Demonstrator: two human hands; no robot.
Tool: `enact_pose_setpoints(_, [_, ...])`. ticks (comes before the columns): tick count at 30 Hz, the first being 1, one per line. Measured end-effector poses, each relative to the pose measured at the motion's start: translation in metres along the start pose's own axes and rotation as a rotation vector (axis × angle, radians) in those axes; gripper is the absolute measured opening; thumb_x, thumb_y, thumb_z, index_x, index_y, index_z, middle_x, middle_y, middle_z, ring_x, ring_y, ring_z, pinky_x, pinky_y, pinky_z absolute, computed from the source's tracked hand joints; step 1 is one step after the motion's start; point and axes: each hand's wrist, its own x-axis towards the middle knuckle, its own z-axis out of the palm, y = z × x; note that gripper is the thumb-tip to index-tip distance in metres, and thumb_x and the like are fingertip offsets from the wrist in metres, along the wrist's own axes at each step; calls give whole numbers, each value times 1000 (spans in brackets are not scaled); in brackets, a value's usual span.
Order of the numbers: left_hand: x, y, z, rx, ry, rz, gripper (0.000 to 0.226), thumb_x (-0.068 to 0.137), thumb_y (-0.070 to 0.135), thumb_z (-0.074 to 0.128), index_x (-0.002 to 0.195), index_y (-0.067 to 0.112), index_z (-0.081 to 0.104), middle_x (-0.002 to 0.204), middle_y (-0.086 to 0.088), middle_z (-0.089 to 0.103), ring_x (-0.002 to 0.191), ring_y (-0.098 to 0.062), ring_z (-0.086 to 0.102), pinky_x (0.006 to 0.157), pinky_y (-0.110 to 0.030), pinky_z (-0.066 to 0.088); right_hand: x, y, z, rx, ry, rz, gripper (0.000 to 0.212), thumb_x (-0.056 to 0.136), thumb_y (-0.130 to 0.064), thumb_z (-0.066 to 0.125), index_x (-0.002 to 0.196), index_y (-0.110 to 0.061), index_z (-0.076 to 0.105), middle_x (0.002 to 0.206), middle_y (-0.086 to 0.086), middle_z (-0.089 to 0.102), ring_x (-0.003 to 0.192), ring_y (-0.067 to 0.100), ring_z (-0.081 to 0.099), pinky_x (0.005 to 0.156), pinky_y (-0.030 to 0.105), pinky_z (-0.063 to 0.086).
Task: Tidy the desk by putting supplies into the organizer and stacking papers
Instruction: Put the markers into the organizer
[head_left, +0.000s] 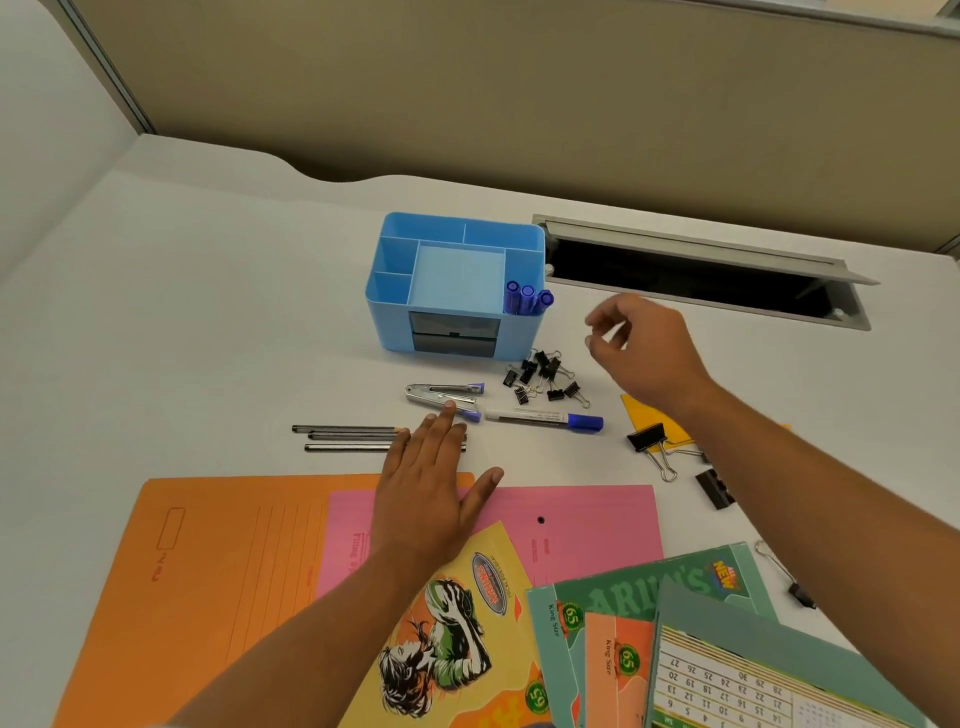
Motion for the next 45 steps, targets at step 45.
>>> enact_pose_setpoints(45, [0,-1,3,2,38,3,73,96,68,17,144,19,42,160,4,26,145,-15,28,121,-39,16,-60,22,30,-399,-435,-53,23,81,-34,69,105,-34,70,110,-8,59,100,16,56,72,31,49])
